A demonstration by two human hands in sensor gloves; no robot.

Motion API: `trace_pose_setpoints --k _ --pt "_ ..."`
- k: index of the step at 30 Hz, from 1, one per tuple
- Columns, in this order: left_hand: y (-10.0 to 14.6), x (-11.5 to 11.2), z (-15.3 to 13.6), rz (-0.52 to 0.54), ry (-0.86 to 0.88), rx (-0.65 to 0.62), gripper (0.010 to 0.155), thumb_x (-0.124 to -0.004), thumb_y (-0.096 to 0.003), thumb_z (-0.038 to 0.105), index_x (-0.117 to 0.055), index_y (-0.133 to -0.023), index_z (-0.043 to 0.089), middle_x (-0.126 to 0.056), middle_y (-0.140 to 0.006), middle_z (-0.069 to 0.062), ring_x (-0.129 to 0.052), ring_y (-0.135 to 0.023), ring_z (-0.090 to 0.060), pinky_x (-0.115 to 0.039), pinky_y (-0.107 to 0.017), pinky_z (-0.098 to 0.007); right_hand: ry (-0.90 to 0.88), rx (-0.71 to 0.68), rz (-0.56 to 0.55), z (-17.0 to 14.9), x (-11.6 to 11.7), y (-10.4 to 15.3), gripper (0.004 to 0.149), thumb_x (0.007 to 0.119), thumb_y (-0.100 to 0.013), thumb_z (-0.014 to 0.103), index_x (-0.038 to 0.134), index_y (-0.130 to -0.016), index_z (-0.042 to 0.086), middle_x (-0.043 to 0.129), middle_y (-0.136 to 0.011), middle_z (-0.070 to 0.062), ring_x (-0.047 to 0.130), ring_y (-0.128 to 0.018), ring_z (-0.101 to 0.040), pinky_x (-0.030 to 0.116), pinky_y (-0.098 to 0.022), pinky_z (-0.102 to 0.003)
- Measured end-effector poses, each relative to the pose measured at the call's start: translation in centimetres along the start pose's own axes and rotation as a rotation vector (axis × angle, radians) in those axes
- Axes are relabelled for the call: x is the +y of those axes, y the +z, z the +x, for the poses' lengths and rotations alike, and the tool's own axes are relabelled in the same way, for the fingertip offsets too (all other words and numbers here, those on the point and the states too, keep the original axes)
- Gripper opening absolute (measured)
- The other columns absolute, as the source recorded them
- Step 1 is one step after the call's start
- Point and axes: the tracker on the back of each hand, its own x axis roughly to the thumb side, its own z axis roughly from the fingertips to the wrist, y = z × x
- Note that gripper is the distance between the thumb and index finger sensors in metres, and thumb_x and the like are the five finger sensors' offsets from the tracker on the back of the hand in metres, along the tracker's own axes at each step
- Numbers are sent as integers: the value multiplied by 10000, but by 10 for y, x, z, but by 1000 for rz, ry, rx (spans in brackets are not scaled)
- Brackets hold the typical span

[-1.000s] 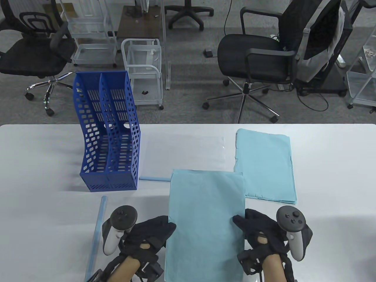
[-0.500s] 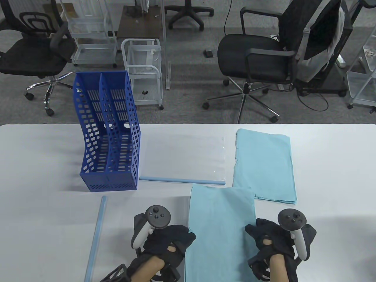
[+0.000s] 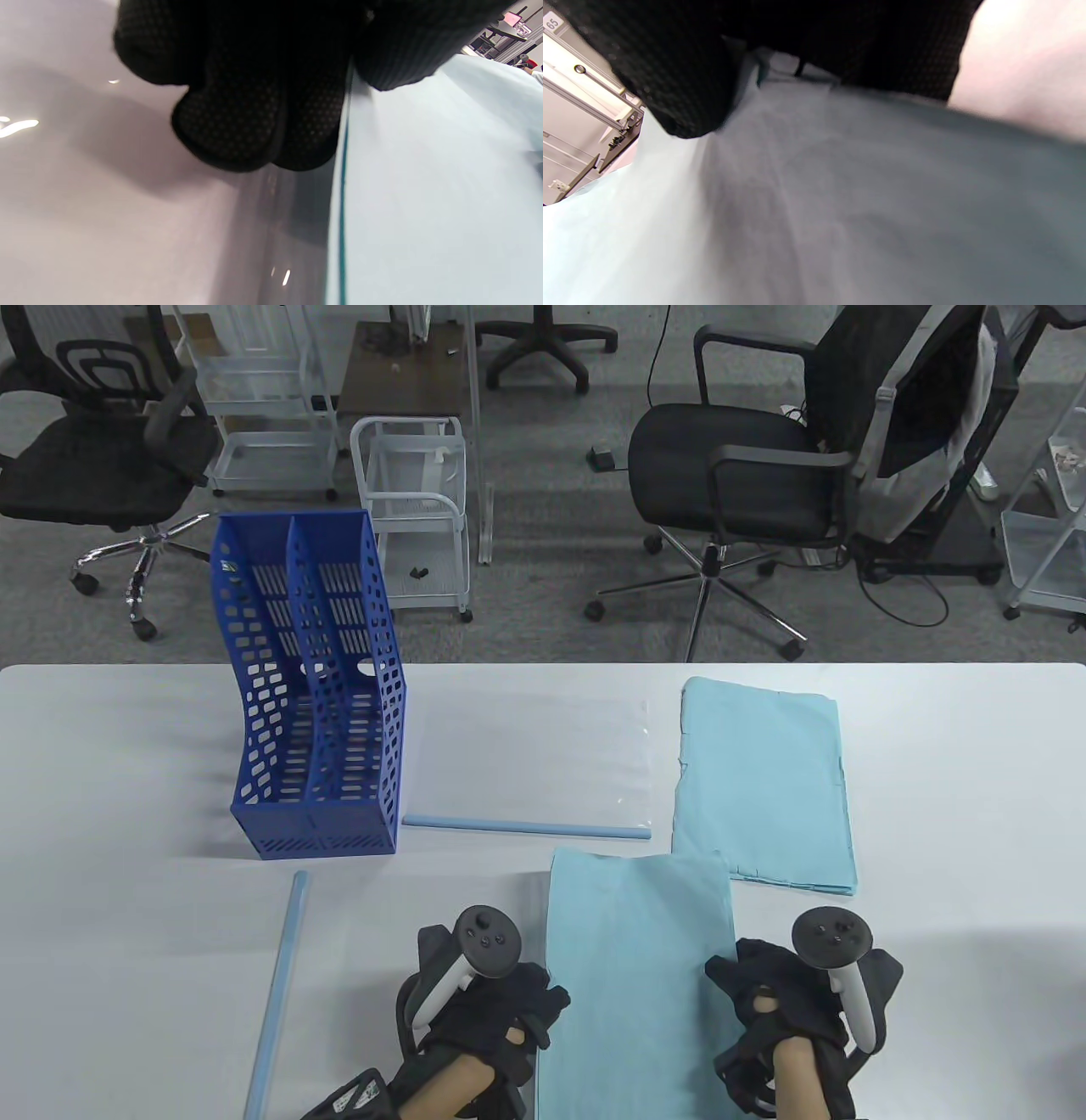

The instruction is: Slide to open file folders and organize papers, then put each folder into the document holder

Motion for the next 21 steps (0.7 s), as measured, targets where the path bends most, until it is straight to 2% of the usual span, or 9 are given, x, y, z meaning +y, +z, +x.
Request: trace_pose_setpoints --k 8,11,14,16,18,21 --pt "5 10 -5 51 -13 9 516 -887 -434 537 -969 -773 158 -1130 -456 16 -1146 -281 -189 -934 -331 -383 86 27 -50 1 -2 3 476 918 -349 481 918 -740 211 1066 -571 10 1064 -391 -177 887 -427 -396" --pt "12 18 -12 80 11 -17 510 -884 -434 536 -972 -769 162 -1130 -457 16 -1146 -282 -187 -933 -331 -386 201 32 -79 6 -4 7 552 909 -354 512 866 -813 208 1028 -667 -7 1035 -476 -207 851 -481 -423" --pt "26 31 -23 164 6 -35 509 -880 -434 534 -966 -783 173 -1124 -479 17 -1140 -302 -201 -925 -347 -393 298 44 -144 11 -3 12 621 908 -354 523 810 -879 207 978 -762 -26 1002 -564 -244 812 -530 -457" --pt "36 41 -32 241 -13 -38 516 -875 -435 532 -951 -810 187 -1117 -519 15 -1134 -341 -212 -914 -373 -403 375 40 -193 16 0 15 694 908 -350 534 741 -941 211 916 -856 -37 958 -659 -276 771 -581 -487" --pt "45 49 -43 307 -44 -28 534 -863 -441 535 -920 -859 207 -1100 -592 4 -1122 -416 -233 -896 -422 -421 423 2 -200 22 5 18 783 902 -352 543 626 -1012 224 770 -1005 -68 863 -804 -339 718 -633 -521" --pt "54 57 -63 381 -111 -3 605 -843 -452 545 -819 -977 247 -1009 -827 -28 -1055 -670 -298 -819 -580 -485 484 -138 -102 32 20 17 857 885 -351 569 473 -1062 328 505 -1155 -78 649 -993 -418 593 -713 -607"
